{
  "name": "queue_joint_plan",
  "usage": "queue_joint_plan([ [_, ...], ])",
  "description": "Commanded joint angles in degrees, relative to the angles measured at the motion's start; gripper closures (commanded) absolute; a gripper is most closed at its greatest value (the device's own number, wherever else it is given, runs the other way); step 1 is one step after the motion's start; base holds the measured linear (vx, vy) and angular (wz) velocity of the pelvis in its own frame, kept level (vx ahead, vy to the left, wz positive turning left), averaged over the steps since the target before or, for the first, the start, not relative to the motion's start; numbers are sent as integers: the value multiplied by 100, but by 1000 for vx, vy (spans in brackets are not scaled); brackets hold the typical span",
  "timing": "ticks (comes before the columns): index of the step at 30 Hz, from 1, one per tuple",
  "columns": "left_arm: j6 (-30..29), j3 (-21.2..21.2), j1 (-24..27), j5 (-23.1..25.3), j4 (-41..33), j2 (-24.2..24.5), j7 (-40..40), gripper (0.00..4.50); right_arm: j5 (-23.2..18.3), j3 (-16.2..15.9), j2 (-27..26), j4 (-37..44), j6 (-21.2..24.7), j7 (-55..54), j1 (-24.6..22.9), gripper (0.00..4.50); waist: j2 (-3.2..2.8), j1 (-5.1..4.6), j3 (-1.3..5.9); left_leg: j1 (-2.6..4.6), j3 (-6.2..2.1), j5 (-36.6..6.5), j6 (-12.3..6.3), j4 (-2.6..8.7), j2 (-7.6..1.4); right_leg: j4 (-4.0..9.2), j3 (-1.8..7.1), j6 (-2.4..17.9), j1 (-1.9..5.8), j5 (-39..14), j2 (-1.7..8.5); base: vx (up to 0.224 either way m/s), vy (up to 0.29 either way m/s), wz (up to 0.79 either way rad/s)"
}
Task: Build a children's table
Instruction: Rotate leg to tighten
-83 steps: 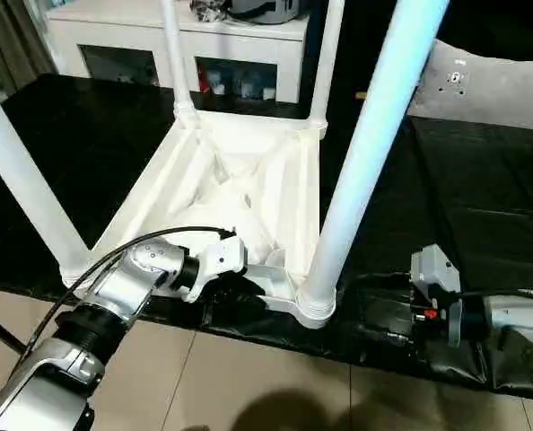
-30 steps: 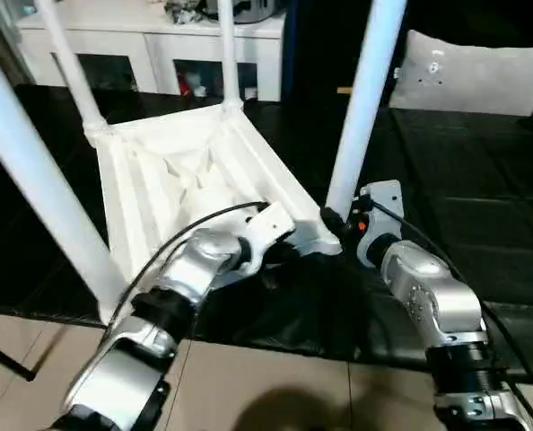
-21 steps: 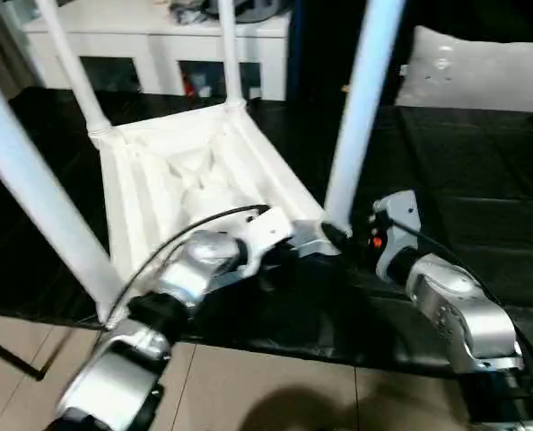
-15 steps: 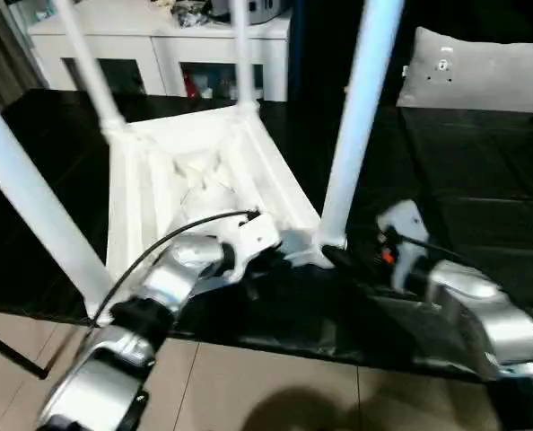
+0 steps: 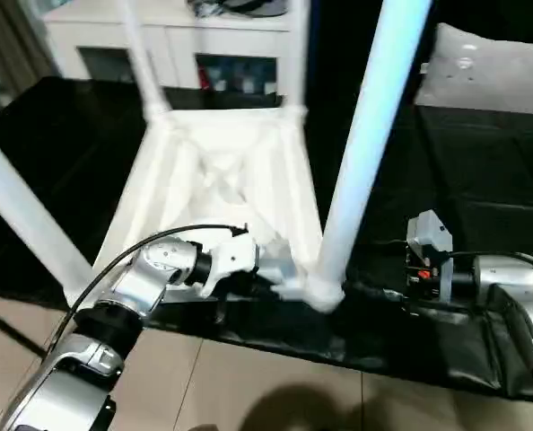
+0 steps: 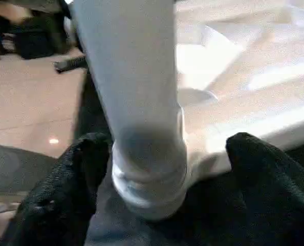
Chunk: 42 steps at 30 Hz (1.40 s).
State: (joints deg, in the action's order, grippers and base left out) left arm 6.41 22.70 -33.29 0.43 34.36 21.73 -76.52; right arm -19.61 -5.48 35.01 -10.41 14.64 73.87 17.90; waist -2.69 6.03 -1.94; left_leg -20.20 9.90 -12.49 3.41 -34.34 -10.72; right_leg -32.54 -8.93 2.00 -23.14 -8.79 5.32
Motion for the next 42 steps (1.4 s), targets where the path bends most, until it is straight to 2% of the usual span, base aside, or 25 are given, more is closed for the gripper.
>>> queue_joint_plan([
  [1,6,255,62,45,-289,10,-291,450,-106,-60,22,-29,30,280,101,85,165,13,359,-26,-56,-348,-837,342,-316,316,388,776,360,-1587,440,0,0,0],
  [4,-45,271,104,9,-450,5,-326,450,-191,-202,48,-13,107,633,135,107,151,74,342,-5,-59,-527,-658,358,-323,343,394,711,354,-1847,443,0,0,0],
  [7,-48,304,141,-28,-532,9,-448,450,-219,-324,86,-13,129,858,154,137,171,80,332,-6,-57,-641,-588,362,-307,365,397,644,359,-2012,441,0,0,0],
  [9,-66,308,172,-39,-625,44,-530,450,-197,-421,97,-91,131,1013,204,144,159,82,330,0,-64,-692,-529,368,-300,387,394,574,360,-2154,441,0,0,0],
  [12,-55,316,134,-30,-589,62,-533,450,-158,-450,61,-181,96,1051,236,180,154,84,334,6,-66,-693,-504,365,-297,386,393,577,351,-2134,428,0,0,0],
  [17,-101,294,95,-14,-586,82,-514,450,-178,-482,25,-207,167,1148,241,203,138,95,345,-11,-76,-628,-526,359,-302,354,389,638,367,-1921,424,0,0,0],
  [18,-107,290,95,-16,-586,81,-512,450,-183,-483,24,-203,173,1154,237,223,145,101,350,-12,-74,-615,-530,355,-301,347,390,656,370,-1875,424,0,0,0],
  [22,-234,198,143,-102,-557,24,-447,450,-277,-513,-11,-86,280,1174,109,245,124,102,350,-3,-70,-631,-514,354,-297,354,388,682,370,-1853,417,0,0,0],
  [23,-307,167,157,-138,-509,-22,-371,450,-329,-515,-31,54,358,1134,-9,250,103,112,353,2,-73,-633,-507,354,-295,353,388,679,372,-1868,418,0,0,0],
  [26,-376,146,157,-142,-477,-65,-284,450,-409,-501,-43,198,466,1111,-111,256,114,125,355,3,-74,-641,-505,357,-306,355,392,668,375,-1835,415,0,0,0],
  [27,-535,74,101,-120,-362,-202,1,450,-550,-399,-143,452,644,881,-284,257,118,124,348,1,-70,-637,-503,361,-308,363,396,659,374,-1833,408,0,0,0],
  [29,-563,52,65,-80,-291,-261,151,450,-602,-346,-207,557,732,735,-354,257,124,162,333,26,-62,-717,-477,366,-297,405,390,577,360,-2076,417,0,0,0],
  [30,-599,20,23,-36,-213,-330,340,450,-601,-280,-324,648,798,459,-407,257,129,155,320,12,-56,-753,-449,372,-270,436,378,490,357,-2275,411,0,0,0],
  [31,-673,-38,-17,-25,-175,-415,544,450,-585,-231,-461,758,925,126,-445,257,129,155,320,12,-56,-753,-449,372,-270,436,378,490,357,-2275,411,0,0,0],
  [32,-853,-169,-98,-29,-118,-595,938,450,-380,-177,-765,869,993,-595,-465,257,136,127,300,43,-61,-874,-291,367,-215,513,323,238,341,-2812,407,0,0,0],
  [33,-862,-175,-102,-29,-116,-604,956,450,-370,-175,-779,875,996,-629,-465,257,148,100,288,34,-63,-900,-251,376,-204,543,311,152,346,-2937,398,0,0,0],
  [34,-957,-257,-166,-22,-69,-735,1240,450,-216,-111,-1014,860,1089,-1170,-429,257,180,75,289,33,-64,-936,-230,369,-183,563,284,74,348,-3055,399,0,0,0],
  [35,-1081,-329,-238,14,-25,-883,1568,450,-56,8,-1328,813,1199,-1848,-369,257,188,-4,267,31,-64,-1009,-157,355,-148,615,244,-73,323,-3277,371,0,0,0],
  [36,-1159,-364,-281,47,2,-970,1772,450,30,82,-1513,784,1260,-2238,-331,257,167,-78,261,41,-72,-1097,-82,333,-117,664,187,-211,304,-3502,369,0,0,0],
  [37,-1273,-410,-339,109,31,-1088,2067,450,165,185,-1765,777,1307,-2762,-294,257,159,-127,259,40,-86,-1168,-64,323,-110,691,146,-271,309,-3579,369,0,0,0],
  [38,-1452,-458,-410,162,27,-1277,2390,450,361,308,-2107,829,1483,-3473,-244,257,168,-235,283,7,-115,-1209,-101,328,-121,743,85,-440,364,-3522,375,0,0,0],
  [39,-1452,-458,-410,162,27,-1277,2390,450,361,308,-2107,829,1483,-3473,-244,257,168,-235,283,7,-115,-1209,-101,328,-121,743,85,-440,364,-3522,375,0,0,0],
  [40,-1511,-481,-457,185,66,-1382,2555,450,509,347,-2295,823,1494,-3851,-201,258,104,-308,302,38,-116,-1198,-167,331,-135,764,69,-336,353,-3247,380,0,0,0],
  [41,-1524,-488,-474,196,88,-1438,2623,450,558,389,-2407,832,1551,-4076,-185,258,106,-326,306,14,-126,-1169,-181,348,-147,742,77,-294,372,-3113,384,0,0,0],
  [42,-1549,-507,-511,234,175,-1609,2872,450,625,504,-2723,842,1671,-4618,-157,258,6,-348,295,16,-143,-1171,-206,380,-179,722,105,-200,361,-2910,376,0,0,0],
])
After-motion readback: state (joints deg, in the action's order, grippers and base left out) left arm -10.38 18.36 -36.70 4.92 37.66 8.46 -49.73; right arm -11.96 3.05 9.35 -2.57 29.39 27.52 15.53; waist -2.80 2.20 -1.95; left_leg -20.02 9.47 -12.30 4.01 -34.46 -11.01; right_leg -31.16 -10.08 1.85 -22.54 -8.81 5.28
